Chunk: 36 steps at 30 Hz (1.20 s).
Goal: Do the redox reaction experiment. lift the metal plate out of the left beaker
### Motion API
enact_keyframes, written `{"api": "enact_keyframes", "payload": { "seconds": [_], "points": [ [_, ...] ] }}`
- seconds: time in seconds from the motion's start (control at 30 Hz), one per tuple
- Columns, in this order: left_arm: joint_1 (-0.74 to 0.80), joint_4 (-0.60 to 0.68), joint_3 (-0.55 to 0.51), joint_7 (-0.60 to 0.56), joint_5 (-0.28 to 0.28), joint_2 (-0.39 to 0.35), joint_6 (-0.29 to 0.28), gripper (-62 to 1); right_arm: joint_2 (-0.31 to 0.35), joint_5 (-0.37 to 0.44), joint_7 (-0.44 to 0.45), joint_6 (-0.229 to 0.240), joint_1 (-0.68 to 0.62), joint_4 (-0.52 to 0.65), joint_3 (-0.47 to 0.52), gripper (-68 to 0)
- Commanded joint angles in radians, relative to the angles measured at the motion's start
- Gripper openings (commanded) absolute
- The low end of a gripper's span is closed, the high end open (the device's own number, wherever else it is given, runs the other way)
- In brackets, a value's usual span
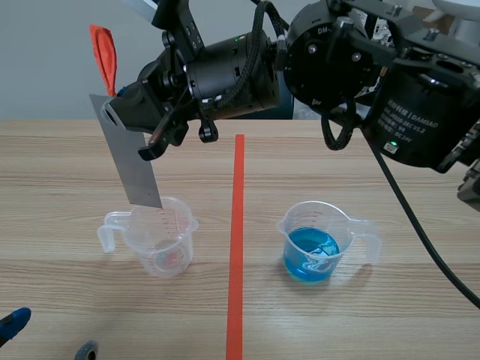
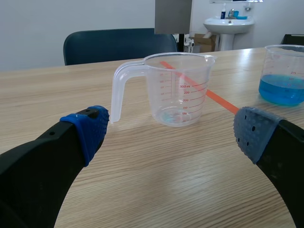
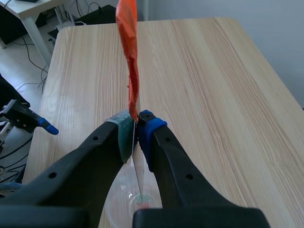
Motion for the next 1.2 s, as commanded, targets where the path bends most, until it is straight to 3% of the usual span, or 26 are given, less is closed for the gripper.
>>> {"api": "enact_keyframes", "payload": {
  "seconds": [0.0,0.33,0.73,1.17],
  "points": [
    [0.005,0.007,-0.006,-0.046,-0.006,-0.006,-0.003,-5.8,-0.008,0.038,-0.013,-0.001,0.019,0.027,0.035,-66.9],
    [0.005,0.007,-0.006,-0.046,-0.006,-0.006,-0.003,-5.8,-0.008,0.195,-0.186,-0.008,0.019,0.138,0.158,-66.9],
    [0.005,0.007,-0.006,-0.046,-0.006,-0.006,-0.003,-5.8,-0.008,0.252,-0.225,-0.007,0.019,0.139,0.164,-66.9],
    [0.005,0.007,-0.006,-0.046,-0.006,-0.006,-0.003,-5.8,-0.008,0.252,-0.229,-0.007,0.019,0.139,0.164,-66.9]
  ]
}}
